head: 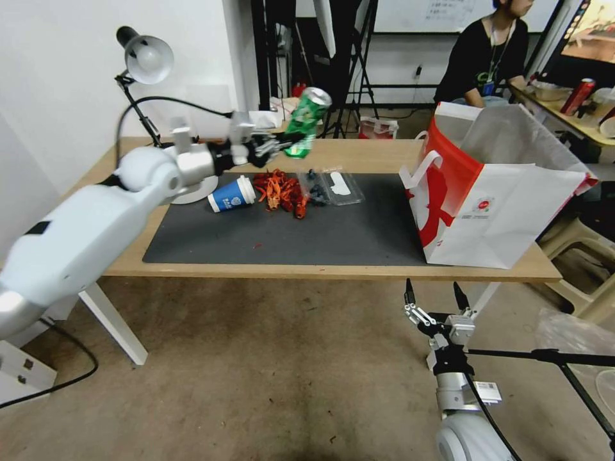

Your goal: Pick up the trash from the table and place it into the takeout bag.

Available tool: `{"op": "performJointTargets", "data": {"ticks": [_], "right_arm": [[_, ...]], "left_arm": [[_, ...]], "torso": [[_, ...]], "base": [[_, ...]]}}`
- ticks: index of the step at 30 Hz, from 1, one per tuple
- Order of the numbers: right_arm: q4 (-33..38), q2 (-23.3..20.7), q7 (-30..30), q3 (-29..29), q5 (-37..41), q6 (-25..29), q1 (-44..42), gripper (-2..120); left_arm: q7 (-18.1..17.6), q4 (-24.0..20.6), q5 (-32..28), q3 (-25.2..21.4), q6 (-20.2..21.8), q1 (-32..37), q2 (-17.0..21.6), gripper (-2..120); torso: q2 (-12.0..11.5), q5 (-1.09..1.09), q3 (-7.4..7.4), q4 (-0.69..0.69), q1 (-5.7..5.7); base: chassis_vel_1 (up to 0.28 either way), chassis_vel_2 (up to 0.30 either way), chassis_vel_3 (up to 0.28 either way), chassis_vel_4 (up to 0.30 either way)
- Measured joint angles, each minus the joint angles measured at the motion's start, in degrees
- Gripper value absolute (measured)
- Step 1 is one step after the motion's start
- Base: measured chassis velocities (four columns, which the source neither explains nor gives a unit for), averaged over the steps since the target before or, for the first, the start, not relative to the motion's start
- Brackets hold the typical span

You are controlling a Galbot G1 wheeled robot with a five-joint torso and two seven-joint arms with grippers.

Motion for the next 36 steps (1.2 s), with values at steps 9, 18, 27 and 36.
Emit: {"op": "performJointTargets", "data": {"ticks": [9,18,27,36], "right_arm": [[0.7,0.8,0.1,0.8,0.0,0.2,-0.6,100],[0.7,1.3,0.2,1.0,0.0,0.3,-0.5,100],[0.6,1.7,0.3,1.1,0.1,0.4,-0.3,100],[0.6,1.6,0.4,1.3,0.3,0.6,-0.2,100]], "left_arm": [[-1.3,6.1,-1.2,6.6,-0.3,-9.0,-10.1,0],[-3.7,8.4,-2.5,11.2,-0.9,-14.8,-17.5,0],[-3.7,14.0,-2.7,14.3,-1.1,-18.8,-25.2,0],[-3.5,19.2,-1.8,17.0,-2.1,-19.0,-31.8,0]], "torso": [[0.0,0.02,0.00,-0.03,0.00],[0.0,0.01,0.00,-0.01,0.00],[0.0,0.00,0.00,0.00,0.00],[0.0,0.01,0.00,0.00,0.00]], "base": [[0.000,0.000,0.000,0.000],[0.000,0.000,0.000,0.000],[0.000,0.000,0.000,0.000],[0.000,0.000,0.000,0.000]]}}
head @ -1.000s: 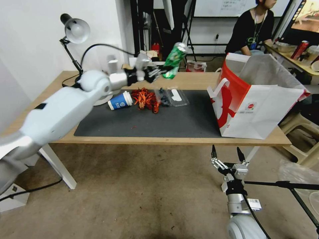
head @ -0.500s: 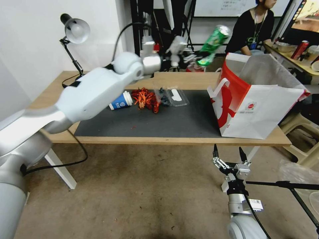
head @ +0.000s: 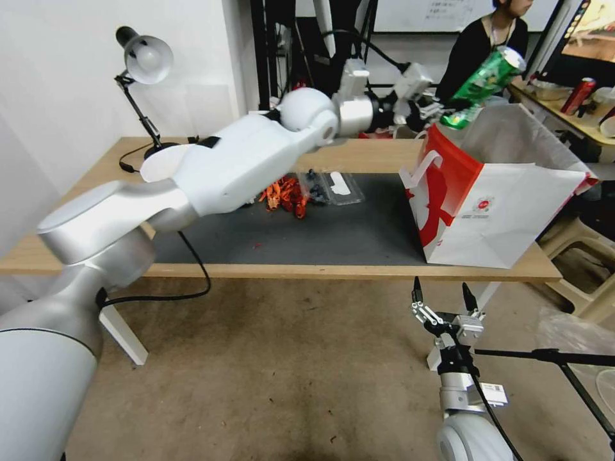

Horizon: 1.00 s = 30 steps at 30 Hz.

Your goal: Pick up the trash from the table and place it into the takeout bag.

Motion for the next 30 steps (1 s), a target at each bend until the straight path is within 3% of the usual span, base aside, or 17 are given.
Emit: {"op": "performJointTargets", "data": {"ticks": [5,12,18,21,22,28,29,30], "right_arm": [[-0.1,-0.1,0.0,0.2,0.1,0.3,-0.1,100],[-0.2,0.0,0.0,0.2,0.1,0.7,-0.2,100],[-0.7,0.2,0.0,0.2,0.1,1.3,-0.3,100],[-0.7,0.2,0.0,0.3,0.2,1.4,-0.3,100],[-0.7,0.2,0.0,0.3,0.2,1.4,-0.3,100],[-0.7,0.2,0.0,0.4,0.2,1.4,-0.2,100],[-0.8,0.2,0.0,0.4,0.2,1.4,-0.2,100],[-0.8,0.2,0.0,0.4,0.2,1.4,-0.2,100]], "left_arm": [[0.3,3.5,0.9,0.6,-0.3,-0.2,-4.5,0],[0.3,5.4,2.2,1.8,-0.4,-0.3,-6.2,1],[-0.9,5.3,3.2,2.2,-0.8,0.6,-6.3,21],[-1.5,4.3,3.3,2.2,-0.9,0.7,-5.7,38],[-1.5,4.3,3.3,2.2,-0.9,0.7,-5.7,38],[-3.3,2.4,2.7,0.1,-1.0,1.2,-4.8,59],[-4.4,1.4,2.5,-1.2,-1.0,1.7,-4.1,68],[-4.4,1.4,2.5,-1.2,-1.0,1.7,-4.1,68]], "torso": [[0.0,0.01,0.00,-0.02,-0.01],[0.0,-0.01,0.00,0.00,-0.01],[0.0,-0.01,0.00,0.00,-0.01],[0.0,-0.02,0.00,0.01,-0.01],[0.0,-0.02,0.00,0.01,-0.01],[0.0,-0.01,0.00,-0.01,-0.01],[0.0,-0.02,0.00,-0.01,-0.01],[0.0,-0.02,0.00,-0.01,-0.01]], "base": [[0.000,0.000,0.000,0.000],[0.000,0.000,0.000,0.000],[0.000,0.000,0.000,0.000],[0.000,0.000,0.000,0.000],[0.000,0.000,0.000,0.000],[0.000,0.000,0.000,0.000],[0.000,0.000,0.000,0.000],[0.000,0.000,0.000,0.000]]}}
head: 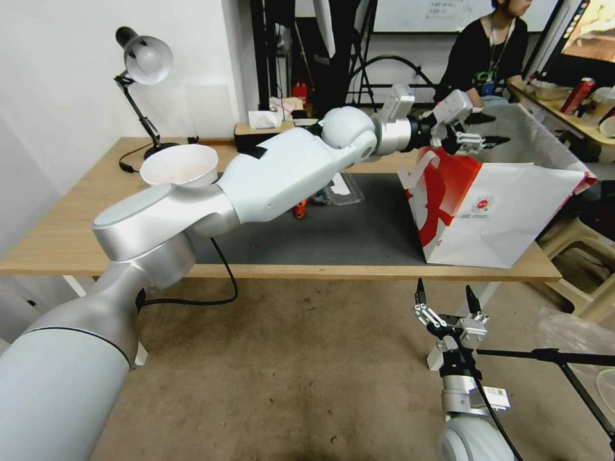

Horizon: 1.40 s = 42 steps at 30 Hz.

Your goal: Pick up the trash from the table and place it into the takeout bag.

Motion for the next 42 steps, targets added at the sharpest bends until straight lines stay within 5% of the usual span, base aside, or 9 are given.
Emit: {"op": "performJointTargets", "data": {"ticks": [9,34,42], "right_arm": [[-0.5,0.3,0.0,0.0,-0.1,0.4,-0.1,100],[-0.1,0.2,-0.1,-0.5,-0.6,-0.4,0.2,100],[0.1,0.1,-0.1,-0.7,-1.1,-0.9,-0.1,100]], "left_arm": [[-7.7,-7.8,-2.2,-4.4,0.1,5.0,8.2,99],[-21.5,-22.8,-2.0,-16.6,1.1,21.0,26.3,100],[-22.7,-27.5,-2.0,-25.8,1.7,28.7,33.3,100]], "torso": [[0.0,-0.01,-0.01,0.01,0.00],[0.0,0.00,0.00,0.00,0.00],[0.0,-0.01,0.00,0.01,0.00]], "base": [[0.000,0.000,0.000,0.000],[0.000,0.000,0.000,0.000],[0.000,0.000,0.000,0.000]]}}
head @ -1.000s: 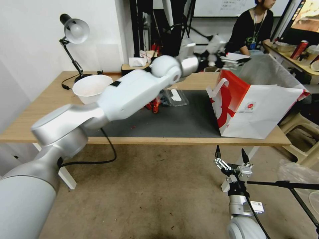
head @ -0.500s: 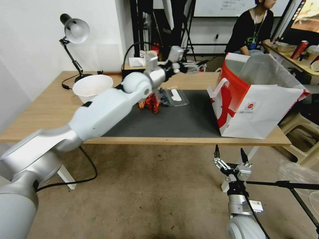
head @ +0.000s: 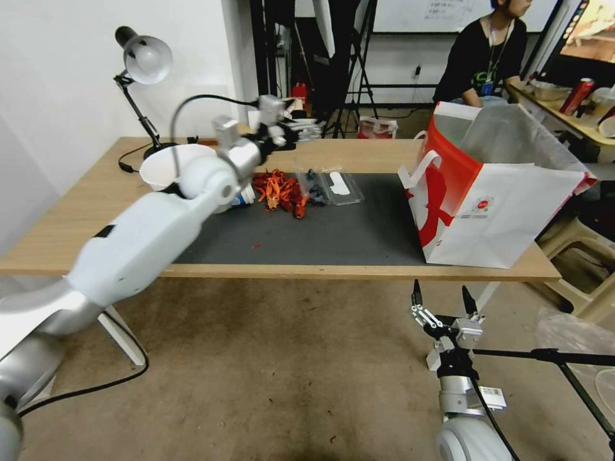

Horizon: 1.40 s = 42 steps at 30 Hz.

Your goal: Pick up the trash from the table and place it into the takeout bag.

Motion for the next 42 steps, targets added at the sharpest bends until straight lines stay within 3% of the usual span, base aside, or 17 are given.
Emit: {"op": "performJointTargets", "data": {"ticks": [13,20,26,35,42], "right_arm": [[0.3,-0.7,0.1,-0.4,-0.4,-0.6,0.1,100],[0.3,-0.9,0.1,-0.8,-0.4,-0.7,0.1,100],[0.1,-1.1,0.1,-1.0,-0.4,-0.6,0.2,100],[-0.3,-1.4,0.1,-1.0,-0.5,-0.4,0.2,100],[-0.5,-1.4,0.2,-1.1,-0.6,-0.2,0.1,100]], "left_arm": [[-1.3,-6.5,4.3,-10.7,0.8,16.2,4.2,100],[-2.7,-11.9,6.6,-18.9,0.8,27.3,5.9,100],[-4.2,-14.4,8.8,-23.2,-0.3,33.9,5.9,100],[-4.9,-18.4,15.0,-33.3,-2.2,47.0,3.6,100],[-5.1,-20.5,18.5,-37.4,-3.4,54.1,1.4,100]], "torso": [[0.0,-0.01,0.00,-0.01,0.00],[0.0,0.00,0.00,0.00,0.01],[0.0,0.00,0.00,0.00,0.00],[0.0,0.00,0.00,-0.01,0.00],[0.0,0.01,0.00,-0.01,0.00]], "base": [[0.000,0.000,0.000,0.000],[0.000,0.000,0.000,0.000],[0.000,0.000,0.000,0.000],[0.000,0.000,0.000,0.000],[0.000,0.000,0.000,0.000]]}}
